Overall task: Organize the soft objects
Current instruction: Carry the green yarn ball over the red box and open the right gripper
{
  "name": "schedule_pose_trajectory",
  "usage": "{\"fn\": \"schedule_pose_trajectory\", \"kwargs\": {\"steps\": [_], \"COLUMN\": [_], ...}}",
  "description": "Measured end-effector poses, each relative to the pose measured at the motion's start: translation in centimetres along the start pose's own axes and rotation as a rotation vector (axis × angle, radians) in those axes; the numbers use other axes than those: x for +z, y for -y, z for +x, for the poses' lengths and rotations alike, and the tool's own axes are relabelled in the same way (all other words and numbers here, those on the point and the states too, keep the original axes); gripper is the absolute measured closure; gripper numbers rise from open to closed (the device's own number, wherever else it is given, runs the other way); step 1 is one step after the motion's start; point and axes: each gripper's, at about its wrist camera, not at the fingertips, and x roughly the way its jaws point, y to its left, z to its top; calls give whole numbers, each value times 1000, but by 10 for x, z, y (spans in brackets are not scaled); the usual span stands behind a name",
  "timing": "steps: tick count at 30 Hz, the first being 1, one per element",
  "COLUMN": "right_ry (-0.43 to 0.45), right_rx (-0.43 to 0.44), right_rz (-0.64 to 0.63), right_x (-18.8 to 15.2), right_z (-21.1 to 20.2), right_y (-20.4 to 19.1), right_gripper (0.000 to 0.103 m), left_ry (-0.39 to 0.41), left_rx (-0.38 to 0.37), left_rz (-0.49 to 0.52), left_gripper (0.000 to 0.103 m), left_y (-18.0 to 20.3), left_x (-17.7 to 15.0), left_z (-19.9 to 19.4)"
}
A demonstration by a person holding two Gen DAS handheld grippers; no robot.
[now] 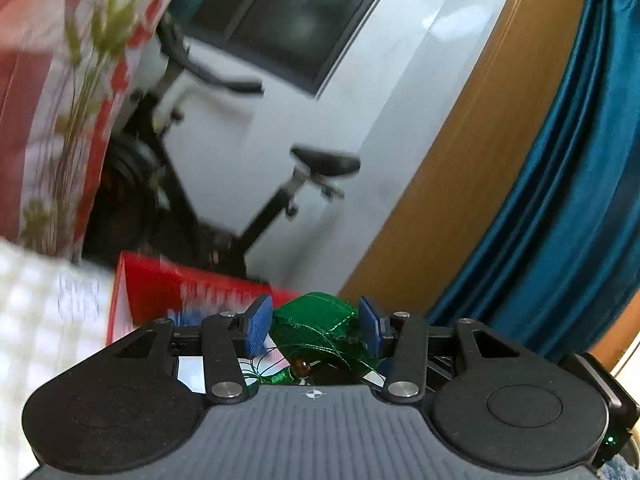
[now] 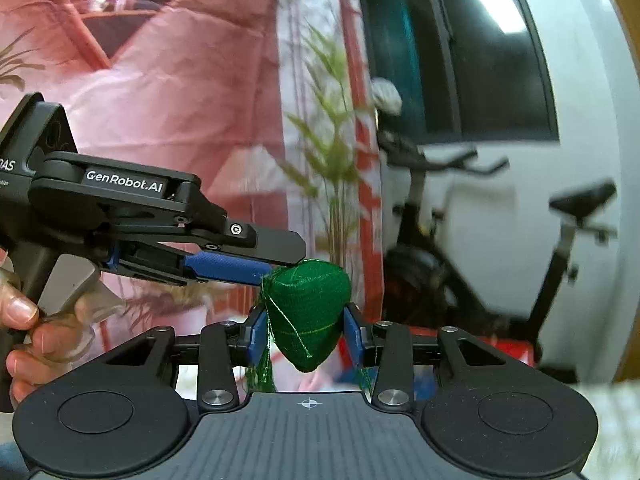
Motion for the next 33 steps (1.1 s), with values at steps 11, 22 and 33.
{"fn": "schedule_pose_trajectory", "kwargs": {"steps": [11, 22, 33], "right_ry": [-59, -247, -228], "right_rx": [-56, -218, -233], "right_rz": [7, 122, 107], "right_x": [-12, -83, -83], "right_z": [32, 41, 26], "right_y": [51, 98, 94], "right_gripper": [66, 65, 47], "left_ry": [-79, -237, -256], "left_rx": [-8, 62, 172], "left_rz": [118, 104, 200], "left_gripper": [54, 54, 51], "left_y": [4, -27, -33], "left_x": [0, -46, -45], "left_z": [66, 118, 103]}}
